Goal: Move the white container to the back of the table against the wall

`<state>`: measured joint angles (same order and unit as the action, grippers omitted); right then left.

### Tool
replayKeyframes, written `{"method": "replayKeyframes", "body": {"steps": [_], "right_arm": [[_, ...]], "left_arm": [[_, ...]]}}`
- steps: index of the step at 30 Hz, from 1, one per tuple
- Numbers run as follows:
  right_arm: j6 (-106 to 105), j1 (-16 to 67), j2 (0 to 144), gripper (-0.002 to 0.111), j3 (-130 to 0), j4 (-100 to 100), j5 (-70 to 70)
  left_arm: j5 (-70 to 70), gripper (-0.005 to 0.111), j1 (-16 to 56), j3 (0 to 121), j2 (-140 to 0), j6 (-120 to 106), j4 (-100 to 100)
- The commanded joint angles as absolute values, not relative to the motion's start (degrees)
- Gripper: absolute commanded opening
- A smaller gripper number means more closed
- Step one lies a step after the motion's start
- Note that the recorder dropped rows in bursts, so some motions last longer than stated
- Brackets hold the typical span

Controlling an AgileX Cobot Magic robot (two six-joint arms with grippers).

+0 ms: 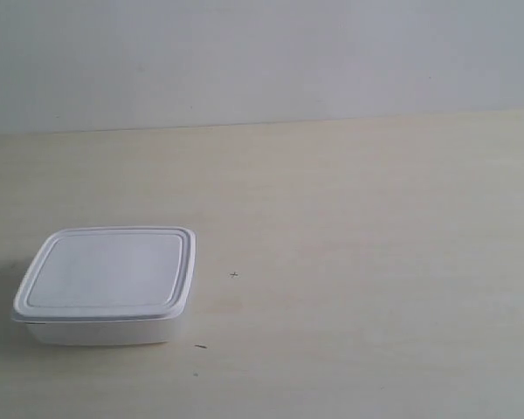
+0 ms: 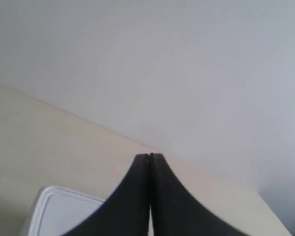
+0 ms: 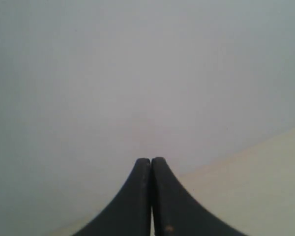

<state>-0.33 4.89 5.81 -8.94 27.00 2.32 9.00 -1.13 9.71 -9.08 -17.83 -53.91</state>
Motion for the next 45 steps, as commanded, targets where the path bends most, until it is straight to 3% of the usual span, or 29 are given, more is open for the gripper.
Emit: {"method": "replayKeyframes", "body": {"steps": [1, 5, 11, 16, 26, 36, 45], "right_arm": [[-1.25, 4.68, 20.6, 0.0, -23.86, 25.85, 13.88], [-3.47, 4.68, 41.84, 0.0, -42.46, 21.71, 29.52], [-12.83, 4.68, 59.28, 0.0, -55.08, 31.22, 42.05], [-18.01, 7.19, 69.7, 0.0, -62.03, 38.7, 47.82], [-16.87, 24.26, 87.65, 0.0, -74.98, 33.95, 49.4], [-8.1, 39.32, 96.04, 0.0, -75.84, 24.64, 47.82], [-7.3, 45.71, 105.59, 0.0, -75.84, 26.52, 45.65]], "left_arm": [[21.49, 0.0, -1.38, 23.97, -24.76, -17.96, -47.48], [28.98, 0.0, -1.38, 40.79, -40.35, -17.57, -31.34], [38.09, 0.0, 0.8, 49.66, -46.52, -17.06, -23.43], [39.72, 0.0, 5.0, 47.95, -46.61, -15.94, -21.13], [48.4, 0.0, 11.01, 46.88, -46.71, -12.46, -12.22], [50.72, 0.0, 11.28, 36.5, -46.71, -12.88, -11.12], [42.91, 0.0, 11.28, 28.58, -50.07, -11.06, -11.35]]}}
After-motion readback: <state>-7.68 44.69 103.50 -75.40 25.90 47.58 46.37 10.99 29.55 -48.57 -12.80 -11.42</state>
